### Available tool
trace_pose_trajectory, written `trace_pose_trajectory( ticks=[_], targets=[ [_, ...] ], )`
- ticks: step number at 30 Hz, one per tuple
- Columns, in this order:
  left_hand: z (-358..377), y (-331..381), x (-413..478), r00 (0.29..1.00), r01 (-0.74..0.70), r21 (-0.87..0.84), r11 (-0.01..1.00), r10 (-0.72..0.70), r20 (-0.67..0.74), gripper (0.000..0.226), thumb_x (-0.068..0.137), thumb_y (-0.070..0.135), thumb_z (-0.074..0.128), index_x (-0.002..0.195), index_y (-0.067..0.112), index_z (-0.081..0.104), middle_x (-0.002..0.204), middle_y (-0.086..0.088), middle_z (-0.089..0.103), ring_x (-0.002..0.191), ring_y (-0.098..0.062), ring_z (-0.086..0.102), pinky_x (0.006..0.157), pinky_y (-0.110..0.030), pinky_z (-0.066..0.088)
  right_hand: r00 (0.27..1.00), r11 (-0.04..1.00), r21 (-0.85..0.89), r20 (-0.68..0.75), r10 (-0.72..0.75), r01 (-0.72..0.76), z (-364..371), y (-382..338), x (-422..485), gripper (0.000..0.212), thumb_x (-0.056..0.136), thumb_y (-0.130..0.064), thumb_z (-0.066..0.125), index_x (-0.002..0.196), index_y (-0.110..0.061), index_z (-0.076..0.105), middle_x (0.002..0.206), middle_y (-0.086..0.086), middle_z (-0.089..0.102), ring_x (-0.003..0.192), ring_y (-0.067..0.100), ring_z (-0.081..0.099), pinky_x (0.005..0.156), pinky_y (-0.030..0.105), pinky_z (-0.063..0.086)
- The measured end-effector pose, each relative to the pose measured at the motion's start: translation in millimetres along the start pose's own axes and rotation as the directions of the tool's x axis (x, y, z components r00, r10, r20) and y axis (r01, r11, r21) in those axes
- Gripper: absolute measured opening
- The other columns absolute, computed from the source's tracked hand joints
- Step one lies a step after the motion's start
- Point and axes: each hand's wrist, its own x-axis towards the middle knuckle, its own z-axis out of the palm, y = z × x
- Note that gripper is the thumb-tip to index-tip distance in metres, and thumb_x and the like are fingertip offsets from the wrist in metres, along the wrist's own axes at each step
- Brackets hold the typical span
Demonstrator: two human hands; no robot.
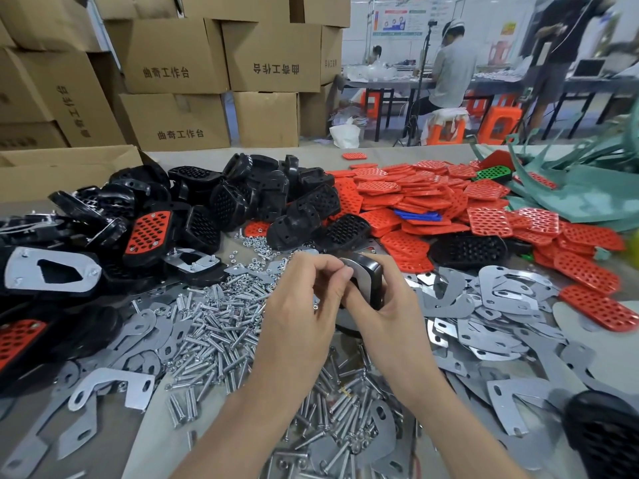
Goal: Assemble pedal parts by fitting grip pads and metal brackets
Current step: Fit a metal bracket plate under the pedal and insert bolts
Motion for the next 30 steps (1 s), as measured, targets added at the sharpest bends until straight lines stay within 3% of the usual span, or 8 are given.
trace_pose_trajectory(
  ticks=[7,10,14,21,26,30],
  targets=[
    [-0.7,-3.3,0.7,0.992,-0.115,0.141,0.983,0.12,-0.025,0.014,0.1,0.023,0.058,0.1,0.01,0.064,0.096,0.006,0.059,0.087,-0.004,0.056,0.078,-0.01,0.044,1.0,1.0,-0.002,0.009,-0.001,0.001,1.2,-0.5,-0.4,0.025,0.098,-0.021,0.069,0.087,-0.041,0.059,0.069,-0.02,0.055,0.064,0.0,0.05,0.062,0.012,0.044],
    [0.0,-0.9,-1.0,0.997,-0.06,0.09,0.994,0.063,-0.035,0.016,0.1,0.03,0.057,0.098,0.014,0.061,0.091,0.007,0.062,0.085,-0.006,0.06,0.074,-0.015,0.048,1.0,1.0,0.012,0.01,-0.009,0.008,2.1,-1.1,-1.1,0.029,0.098,-0.021,0.069,0.085,-0.045,0.058,0.07,-0.023,0.058,0.066,-0.002,0.054,0.062,0.011,0.045],
    [-0.4,2.0,-0.8,0.995,0.088,-0.04,0.995,-0.089,-0.04,0.018,0.097,0.041,0.058,0.093,0.023,0.06,0.089,0.014,0.064,0.088,-0.004,0.064,0.074,-0.009,0.045,1.0,0.999,0.028,-0.01,-0.017,0.017,3.2,0.2,-2.7,0.012,0.092,-0.038,0.069,0.089,-0.043,0.059,0.076,-0.019,0.062,0.072,0.002,0.059,0.066,0.017,0.051],
    [1.0,4.0,-2.0,0.989,0.138,-0.076,0.988,-0.141,-0.041,0.013,0.098,0.043,0.058,0.092,0.032,0.057,0.091,0.016,0.064,0.09,-0.005,0.064,0.075,-0.009,0.044,0.998,1.0,0.014,-0.053,-0.019,0.02,4.2,2.6,-3.8,0.012,0.092,-0.045,0.068,0.088,-0.041,0.057,0.07,-0.02,0.058,0.059,0.004,0.049,0.052,0.024,0.046],
    [2.1,3.2,-0.9,0.999,0.034,-0.023,0.999,-0.035,-0.026,0.002,0.102,0.027,0.058,0.101,0.028,0.057,0.097,0.013,0.06,0.093,-0.008,0.06,0.08,-0.011,0.043,0.999,1.0,0.008,-0.048,0.021,-0.021,3.3,3.4,-3.9,0.011,0.092,-0.048,0.068,0.094,-0.04,0.059,0.073,-0.011,0.063,0.063,0.013,0.052,0.058,0.051,0.051],
    [2.2,-0.9,0.5,0.998,-0.065,0.036,0.997,0.065,-0.007,0.012,0.1,0.007,0.06,0.105,0.015,0.065,0.102,0.005,0.057,0.096,-0.005,0.057,0.083,-0.011,0.042,0.999,1.0,-0.016,-0.054,0.008,-0.009,2.4,5.0,-3.1,0.008,0.094,-0.039,0.068,0.097,-0.04,0.06,0.072,-0.011,0.061,0.063,0.012,0.05,0.06,0.049,0.049]
  ],
)
